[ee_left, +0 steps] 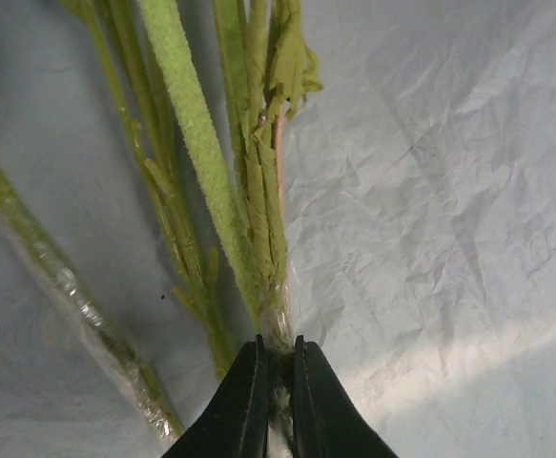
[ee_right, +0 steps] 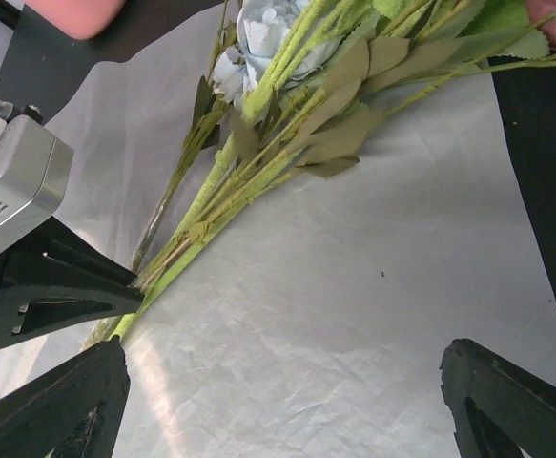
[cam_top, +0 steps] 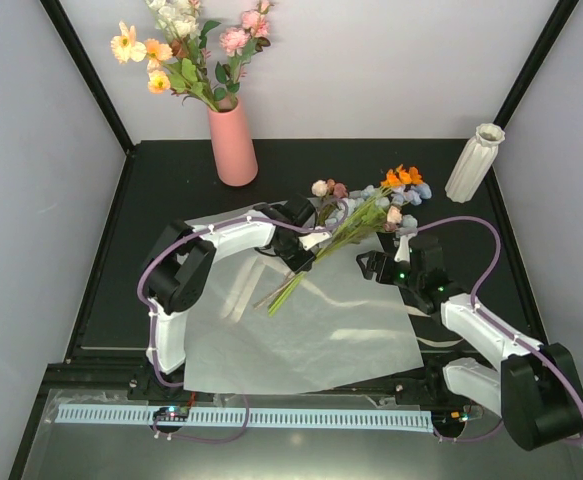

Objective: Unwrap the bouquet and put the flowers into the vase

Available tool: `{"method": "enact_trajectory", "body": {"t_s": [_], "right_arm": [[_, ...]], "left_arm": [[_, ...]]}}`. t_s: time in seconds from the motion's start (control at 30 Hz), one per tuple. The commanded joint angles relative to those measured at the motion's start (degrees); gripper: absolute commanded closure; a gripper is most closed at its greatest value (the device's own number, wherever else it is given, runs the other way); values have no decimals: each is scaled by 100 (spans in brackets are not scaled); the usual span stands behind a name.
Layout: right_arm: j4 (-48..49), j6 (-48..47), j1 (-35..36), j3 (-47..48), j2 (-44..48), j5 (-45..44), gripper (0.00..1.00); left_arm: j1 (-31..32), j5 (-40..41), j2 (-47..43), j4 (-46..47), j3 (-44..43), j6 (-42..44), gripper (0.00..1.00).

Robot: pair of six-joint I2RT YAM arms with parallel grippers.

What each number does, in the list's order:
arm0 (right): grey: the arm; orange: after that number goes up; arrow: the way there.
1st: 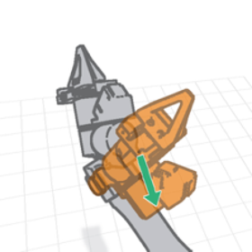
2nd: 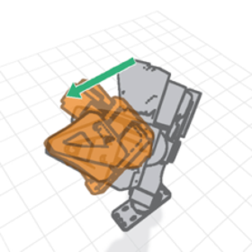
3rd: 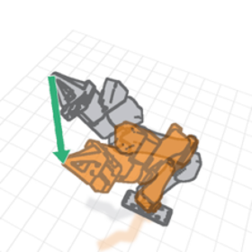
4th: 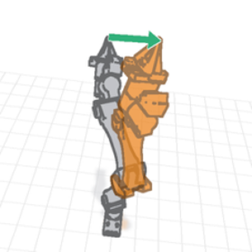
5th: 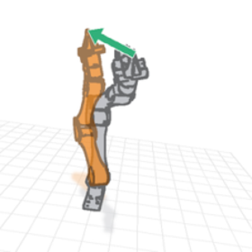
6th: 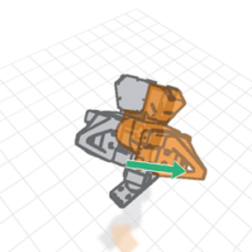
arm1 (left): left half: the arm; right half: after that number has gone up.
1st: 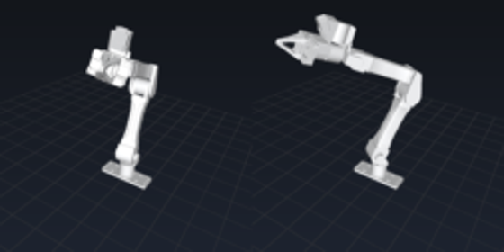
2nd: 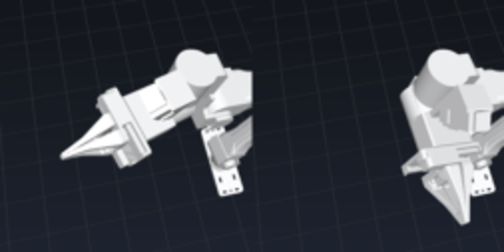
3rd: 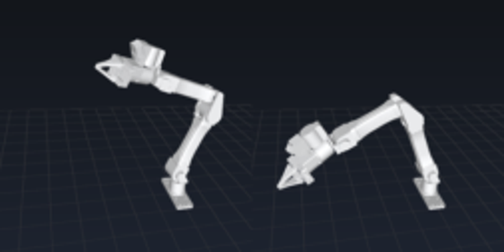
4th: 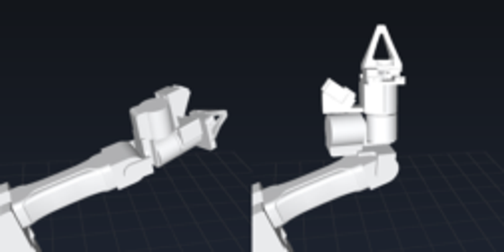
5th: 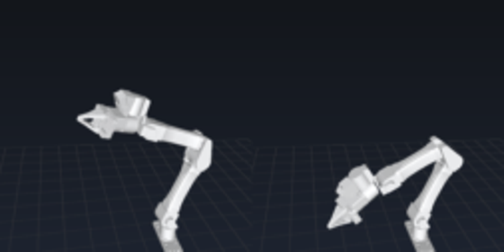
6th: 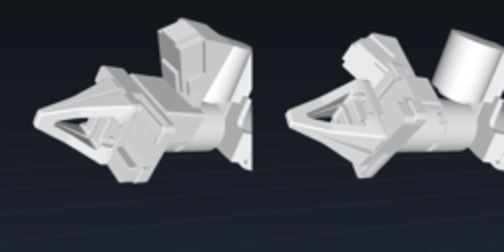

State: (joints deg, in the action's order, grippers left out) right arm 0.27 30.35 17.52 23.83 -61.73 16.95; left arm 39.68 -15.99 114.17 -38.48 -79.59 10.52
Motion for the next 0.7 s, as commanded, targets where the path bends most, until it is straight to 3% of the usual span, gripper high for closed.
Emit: {"method": "enact_trajectory", "body": {"t_s": [0.0, 0.3, 0.67], "right_arm": [[188, -11, -72, -27, -60, 181, 10], [184, -19, -103, -45, -20, 203, 10], [24, -96, -97, -19, 229, 257, 10]], "left_arm": [[72, 61, -93, 108, -177, 6, 98], [74, 228, -980, 139, -26, -547, 98], [45, 52, -1955, 823, 1290, -1219, 98]]}}
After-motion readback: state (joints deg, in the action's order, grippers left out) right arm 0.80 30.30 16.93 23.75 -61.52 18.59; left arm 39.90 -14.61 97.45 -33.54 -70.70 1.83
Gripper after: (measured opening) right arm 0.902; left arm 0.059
